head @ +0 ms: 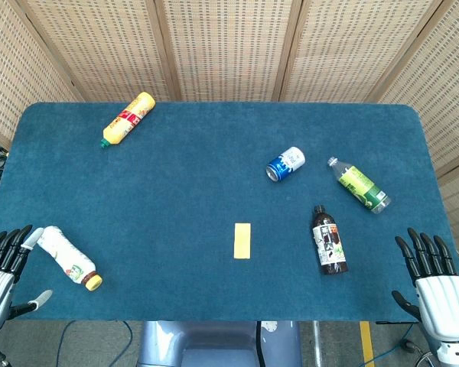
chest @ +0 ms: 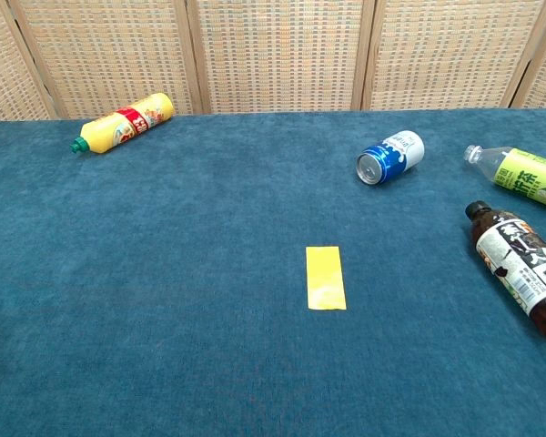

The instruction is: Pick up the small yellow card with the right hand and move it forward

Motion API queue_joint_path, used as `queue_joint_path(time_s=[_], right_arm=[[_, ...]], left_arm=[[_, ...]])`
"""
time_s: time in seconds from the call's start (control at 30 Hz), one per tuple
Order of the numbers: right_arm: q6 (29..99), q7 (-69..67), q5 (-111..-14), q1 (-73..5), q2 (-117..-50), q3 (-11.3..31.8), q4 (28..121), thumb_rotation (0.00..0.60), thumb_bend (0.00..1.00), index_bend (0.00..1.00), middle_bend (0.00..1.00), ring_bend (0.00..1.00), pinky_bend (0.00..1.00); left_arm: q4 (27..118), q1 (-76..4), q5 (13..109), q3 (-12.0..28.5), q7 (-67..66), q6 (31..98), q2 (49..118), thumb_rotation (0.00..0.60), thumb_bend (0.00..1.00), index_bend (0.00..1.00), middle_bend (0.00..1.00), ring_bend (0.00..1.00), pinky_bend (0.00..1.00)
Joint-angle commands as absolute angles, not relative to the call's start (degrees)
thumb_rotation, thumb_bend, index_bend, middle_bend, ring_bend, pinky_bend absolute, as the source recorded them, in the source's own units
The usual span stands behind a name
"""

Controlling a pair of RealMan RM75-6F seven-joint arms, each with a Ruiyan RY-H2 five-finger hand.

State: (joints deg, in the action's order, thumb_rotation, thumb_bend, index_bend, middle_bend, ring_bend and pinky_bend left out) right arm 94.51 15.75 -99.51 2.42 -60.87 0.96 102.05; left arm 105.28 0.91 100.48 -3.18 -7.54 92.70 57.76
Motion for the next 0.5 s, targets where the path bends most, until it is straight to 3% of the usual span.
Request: queue_joint_path(time_s=[0.03,0.3,0.5], right_arm=[[94.38,15.78,-99.43,2.37,-60.86,0.94,102.11,0.600,0.00,0.00,0.00,0.00,0.00],[91.35,16.29,-98.84,0.14,-59.92,1.96,102.97,0.600,0.00,0.00,0.00,0.00,0.00],[79.92,16.82,-95.48,-8.10,-56.15,5.73,107.06,0.600,0.00,0.04,0.00,0.00,0.00]], left_arm=[[105.26,0.91,100.41,-3.17,-7.52,92.65,57.76,0.600,0.00,0.00,0.00,0.00,0.00],[105.56,0.82,99.76,-3.00,-7.41,92.31,57.74,0.600,0.00,0.00,0.00,0.00,0.00],[105.82,0.55,99.54,-2.37,-7.56,92.47,58.19,0.600,0.00,0.00,0.00,0.00,0.00]])
